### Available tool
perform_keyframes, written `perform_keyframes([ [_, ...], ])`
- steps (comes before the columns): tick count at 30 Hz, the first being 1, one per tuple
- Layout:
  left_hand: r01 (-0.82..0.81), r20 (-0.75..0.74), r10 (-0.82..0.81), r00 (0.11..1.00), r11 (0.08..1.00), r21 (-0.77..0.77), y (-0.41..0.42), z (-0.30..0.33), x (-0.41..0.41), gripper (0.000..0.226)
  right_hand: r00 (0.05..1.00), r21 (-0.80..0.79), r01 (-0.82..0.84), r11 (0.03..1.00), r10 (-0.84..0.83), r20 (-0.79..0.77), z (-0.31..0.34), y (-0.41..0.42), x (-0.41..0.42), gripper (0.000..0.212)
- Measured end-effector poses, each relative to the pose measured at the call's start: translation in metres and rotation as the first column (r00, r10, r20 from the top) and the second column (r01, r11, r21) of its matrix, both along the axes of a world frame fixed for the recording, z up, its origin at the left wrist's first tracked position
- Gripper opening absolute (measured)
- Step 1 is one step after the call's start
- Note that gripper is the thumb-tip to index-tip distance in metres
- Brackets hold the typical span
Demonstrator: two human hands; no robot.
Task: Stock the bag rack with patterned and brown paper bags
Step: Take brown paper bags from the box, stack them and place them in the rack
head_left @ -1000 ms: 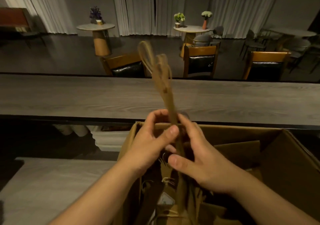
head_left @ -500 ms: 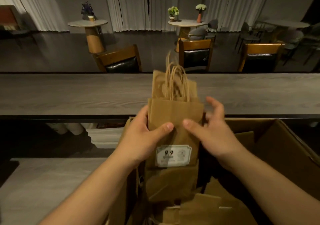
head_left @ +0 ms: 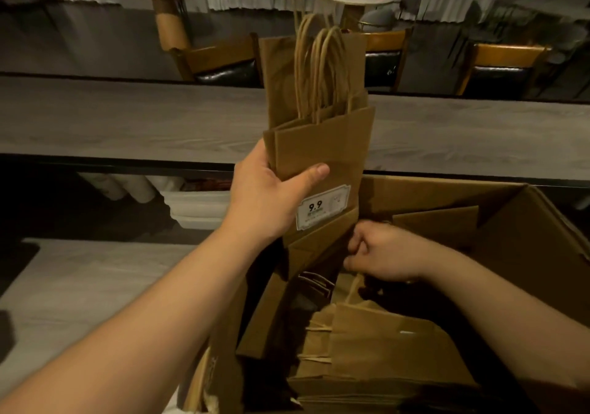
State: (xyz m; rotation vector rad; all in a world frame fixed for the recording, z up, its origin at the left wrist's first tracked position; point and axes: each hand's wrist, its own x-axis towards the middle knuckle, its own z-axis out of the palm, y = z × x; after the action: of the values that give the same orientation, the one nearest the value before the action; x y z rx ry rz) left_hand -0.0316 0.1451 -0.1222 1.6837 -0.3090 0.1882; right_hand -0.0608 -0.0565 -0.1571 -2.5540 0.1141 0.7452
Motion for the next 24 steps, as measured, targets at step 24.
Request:
perform_keyframes([
  [24, -0.023, 0.177, 0.036, 0.983, 0.997, -0.071, 0.005, -0.006, -0.006, 0.036, 0.651, -0.225, -0.665, 0.712, 0.405, -0.643, -0.053, 0.024, -0.032, 0.048],
])
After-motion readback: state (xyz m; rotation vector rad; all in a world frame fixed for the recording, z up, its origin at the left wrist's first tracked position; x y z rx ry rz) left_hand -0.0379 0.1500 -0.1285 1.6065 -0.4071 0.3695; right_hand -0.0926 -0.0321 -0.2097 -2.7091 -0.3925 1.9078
